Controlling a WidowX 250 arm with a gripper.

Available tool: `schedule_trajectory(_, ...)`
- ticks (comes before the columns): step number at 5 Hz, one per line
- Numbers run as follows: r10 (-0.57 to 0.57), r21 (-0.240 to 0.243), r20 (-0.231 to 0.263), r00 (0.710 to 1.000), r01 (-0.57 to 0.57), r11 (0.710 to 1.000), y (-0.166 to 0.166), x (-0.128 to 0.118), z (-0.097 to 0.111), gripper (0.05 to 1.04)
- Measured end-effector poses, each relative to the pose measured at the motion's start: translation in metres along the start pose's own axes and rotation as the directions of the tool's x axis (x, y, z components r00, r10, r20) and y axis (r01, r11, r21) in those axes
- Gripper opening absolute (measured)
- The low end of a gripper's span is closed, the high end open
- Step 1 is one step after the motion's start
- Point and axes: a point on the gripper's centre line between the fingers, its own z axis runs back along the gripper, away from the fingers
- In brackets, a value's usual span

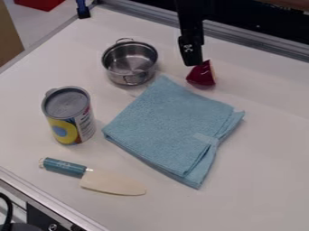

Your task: Move the red object inside the silver pot

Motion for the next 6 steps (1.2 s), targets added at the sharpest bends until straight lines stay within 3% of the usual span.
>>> schedule_trajectory(1,-0.068,-0.018,0.018,0.998,0.068,0.997,0.004,0.009,-0.012,0.997)
schedule_trajectory(2,-0.081,-0.005,0.006,0.997,0.081,0.997,0.005,0.017,-0.023,0.997)
schedule_trajectory(4,-0.063,0.042,-0.047,0.997,0.065,0.997,0.003,0.023,-0.051,0.997)
schedule_trajectory(5,-0.069,0.090,-0.083,0.994,0.077,0.993,0.009,0.023,-0.054,0.997)
schedule_trajectory(6,-0.048,0.086,-0.097,0.994,0.056,0.995,0.012,0.018,-0.052,0.997)
